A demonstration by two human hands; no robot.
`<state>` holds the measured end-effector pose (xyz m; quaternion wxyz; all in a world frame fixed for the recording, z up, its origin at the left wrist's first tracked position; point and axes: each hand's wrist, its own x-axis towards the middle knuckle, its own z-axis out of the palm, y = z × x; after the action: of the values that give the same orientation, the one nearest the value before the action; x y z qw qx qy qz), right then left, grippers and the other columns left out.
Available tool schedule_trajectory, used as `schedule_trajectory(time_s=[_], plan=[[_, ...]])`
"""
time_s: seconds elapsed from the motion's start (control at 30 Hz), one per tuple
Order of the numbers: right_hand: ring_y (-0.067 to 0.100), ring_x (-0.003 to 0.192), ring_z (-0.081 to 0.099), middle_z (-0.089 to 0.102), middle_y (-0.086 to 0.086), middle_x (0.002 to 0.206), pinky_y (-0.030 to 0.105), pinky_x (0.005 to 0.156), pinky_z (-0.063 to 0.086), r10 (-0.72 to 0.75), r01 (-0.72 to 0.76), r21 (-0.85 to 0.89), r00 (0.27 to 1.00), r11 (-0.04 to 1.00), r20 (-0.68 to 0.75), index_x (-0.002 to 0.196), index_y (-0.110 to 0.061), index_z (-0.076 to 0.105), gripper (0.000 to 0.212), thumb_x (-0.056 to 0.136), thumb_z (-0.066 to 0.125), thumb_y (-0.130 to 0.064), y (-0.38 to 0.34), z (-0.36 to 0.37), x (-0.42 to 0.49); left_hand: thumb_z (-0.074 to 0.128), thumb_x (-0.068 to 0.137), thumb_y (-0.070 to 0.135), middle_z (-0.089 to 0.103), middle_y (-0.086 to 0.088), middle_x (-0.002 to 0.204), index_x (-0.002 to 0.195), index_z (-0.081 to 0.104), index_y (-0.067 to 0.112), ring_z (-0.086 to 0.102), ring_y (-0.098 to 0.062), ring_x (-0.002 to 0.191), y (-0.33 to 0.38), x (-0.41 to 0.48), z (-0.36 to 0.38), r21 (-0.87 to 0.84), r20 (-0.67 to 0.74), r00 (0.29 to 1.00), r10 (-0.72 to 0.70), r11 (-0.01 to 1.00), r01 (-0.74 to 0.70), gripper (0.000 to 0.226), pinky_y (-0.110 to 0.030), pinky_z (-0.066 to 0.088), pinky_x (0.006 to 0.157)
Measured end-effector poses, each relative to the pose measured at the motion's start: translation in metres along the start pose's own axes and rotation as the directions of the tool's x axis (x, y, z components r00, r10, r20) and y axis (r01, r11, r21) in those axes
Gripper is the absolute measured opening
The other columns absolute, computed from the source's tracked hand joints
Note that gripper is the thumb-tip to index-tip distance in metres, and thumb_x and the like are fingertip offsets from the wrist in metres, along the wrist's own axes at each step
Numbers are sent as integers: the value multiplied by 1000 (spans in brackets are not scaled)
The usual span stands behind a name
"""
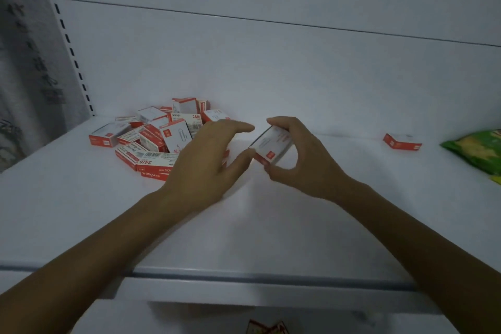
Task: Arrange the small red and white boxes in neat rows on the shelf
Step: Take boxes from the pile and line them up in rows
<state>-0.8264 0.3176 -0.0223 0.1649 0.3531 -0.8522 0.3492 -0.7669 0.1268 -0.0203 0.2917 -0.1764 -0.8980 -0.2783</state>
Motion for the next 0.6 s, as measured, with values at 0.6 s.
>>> schedule_trajectory(time_s=[0.6], plan=[[-18, 113, 38, 34, -27, 128, -4, 88, 32, -142, 140, 64, 990, 988, 23, 130, -38, 23, 77, 69, 70, -35, 69, -148, -60, 51, 88, 31, 73, 0, 89, 100, 64, 14, 68, -18, 72, 148, 96, 112, -773, 524, 809, -266, 251, 583, 24, -22, 53, 58]])
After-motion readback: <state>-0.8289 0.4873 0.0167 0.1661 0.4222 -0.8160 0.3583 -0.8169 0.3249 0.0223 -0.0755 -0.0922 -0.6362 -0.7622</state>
